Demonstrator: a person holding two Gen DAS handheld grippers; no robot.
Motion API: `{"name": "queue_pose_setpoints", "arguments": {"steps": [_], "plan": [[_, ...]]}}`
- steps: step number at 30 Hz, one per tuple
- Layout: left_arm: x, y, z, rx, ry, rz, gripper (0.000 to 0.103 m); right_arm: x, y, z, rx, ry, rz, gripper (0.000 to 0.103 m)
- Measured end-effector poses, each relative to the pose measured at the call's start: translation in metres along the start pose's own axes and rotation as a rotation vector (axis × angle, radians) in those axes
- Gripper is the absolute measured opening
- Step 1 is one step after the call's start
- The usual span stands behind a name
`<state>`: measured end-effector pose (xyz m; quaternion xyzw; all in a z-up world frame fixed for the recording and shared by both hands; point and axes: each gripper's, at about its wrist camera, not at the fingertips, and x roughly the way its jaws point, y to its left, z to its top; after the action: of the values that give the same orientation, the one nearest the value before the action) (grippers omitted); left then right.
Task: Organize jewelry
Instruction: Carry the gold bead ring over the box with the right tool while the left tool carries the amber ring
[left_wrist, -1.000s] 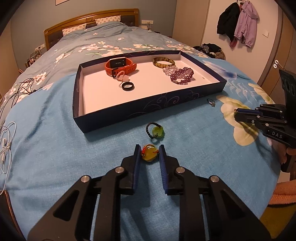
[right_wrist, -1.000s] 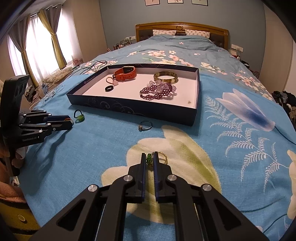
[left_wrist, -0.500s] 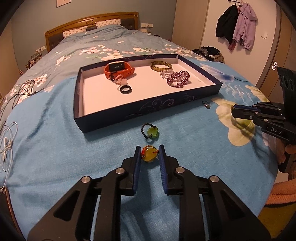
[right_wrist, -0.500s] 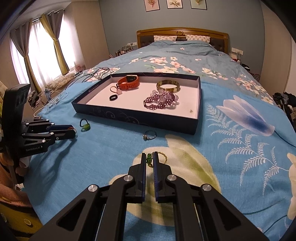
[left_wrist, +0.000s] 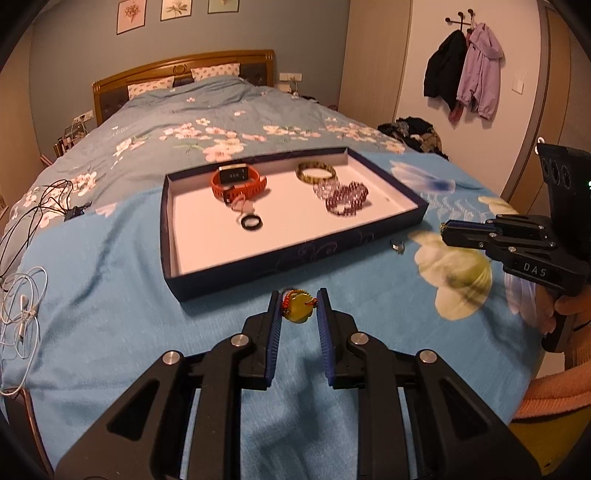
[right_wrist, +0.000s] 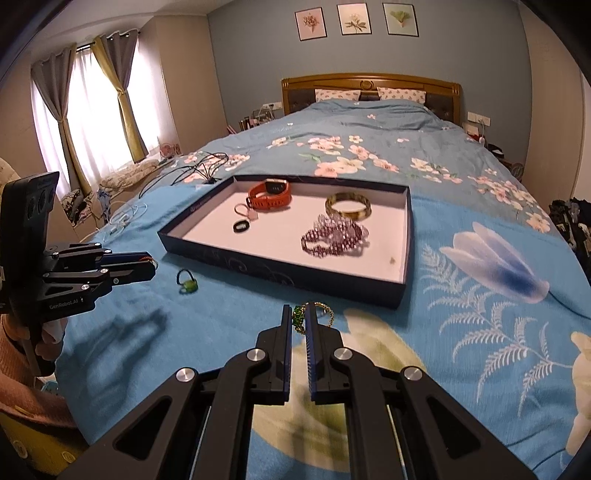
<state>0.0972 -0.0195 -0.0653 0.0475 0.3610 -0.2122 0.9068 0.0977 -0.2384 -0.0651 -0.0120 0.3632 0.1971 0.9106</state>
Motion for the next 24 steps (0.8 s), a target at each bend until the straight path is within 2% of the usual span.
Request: {"name": "queue_pose_setpoints", "arguments": {"steps": [10, 24], "plan": [[-0.007, 0.005, 0.014, -0.018, -0.056, 0.006, 0.019, -0.003, 0.002, 0.014, -0.015, -0.041, 0.005, 0.006], [-0.004, 0.007, 0.033, -0.007, -0.094, 0.013, 0.019, 0.003, 0.004, 0.034, -0.049, -0.074, -0.001, 0.006]]}}
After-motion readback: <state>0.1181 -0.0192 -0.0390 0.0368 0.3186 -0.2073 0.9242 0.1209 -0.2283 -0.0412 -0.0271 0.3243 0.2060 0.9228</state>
